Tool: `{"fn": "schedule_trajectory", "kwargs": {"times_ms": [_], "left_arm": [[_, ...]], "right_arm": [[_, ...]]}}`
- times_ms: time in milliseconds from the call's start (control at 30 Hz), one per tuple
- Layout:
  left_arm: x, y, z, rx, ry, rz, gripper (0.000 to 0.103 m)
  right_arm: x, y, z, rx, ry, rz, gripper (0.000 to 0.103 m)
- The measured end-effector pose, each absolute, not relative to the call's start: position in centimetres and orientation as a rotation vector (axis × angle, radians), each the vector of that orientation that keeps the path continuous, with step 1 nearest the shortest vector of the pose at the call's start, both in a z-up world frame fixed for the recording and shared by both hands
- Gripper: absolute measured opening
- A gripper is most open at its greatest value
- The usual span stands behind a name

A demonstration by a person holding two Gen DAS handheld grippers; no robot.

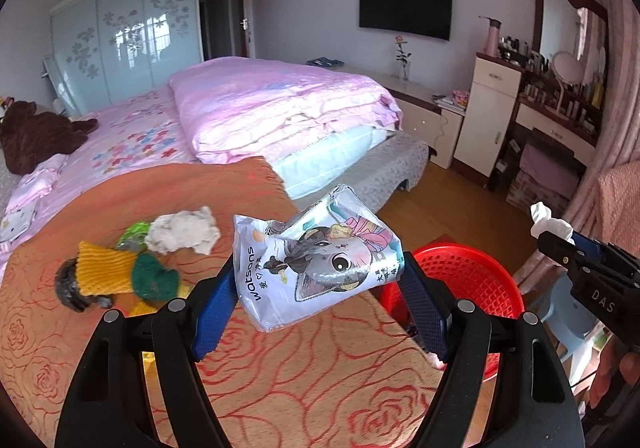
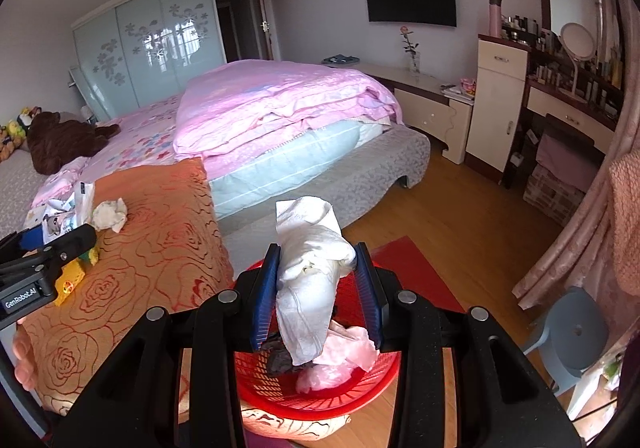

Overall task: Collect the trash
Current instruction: 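Carry the snack bag and tissue over the red basket with both tools, then open both tools to drop the snack bag and tissue into the basket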

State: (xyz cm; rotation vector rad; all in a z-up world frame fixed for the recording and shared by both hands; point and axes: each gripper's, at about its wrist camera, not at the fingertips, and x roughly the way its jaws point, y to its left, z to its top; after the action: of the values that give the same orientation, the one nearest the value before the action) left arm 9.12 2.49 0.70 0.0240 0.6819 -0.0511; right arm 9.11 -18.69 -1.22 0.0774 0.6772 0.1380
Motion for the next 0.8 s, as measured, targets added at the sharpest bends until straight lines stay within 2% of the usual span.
{"fn": "schedule_trajectory", "kwargs": {"times_ms": [800], "left_arm": [[13.3,-6.2,-5.2,0.165,0.82,-0.212,0.074]], "right_arm": [[10.9,-22.3,-6.7,0.125,0.795,0.075,0.037]]}}
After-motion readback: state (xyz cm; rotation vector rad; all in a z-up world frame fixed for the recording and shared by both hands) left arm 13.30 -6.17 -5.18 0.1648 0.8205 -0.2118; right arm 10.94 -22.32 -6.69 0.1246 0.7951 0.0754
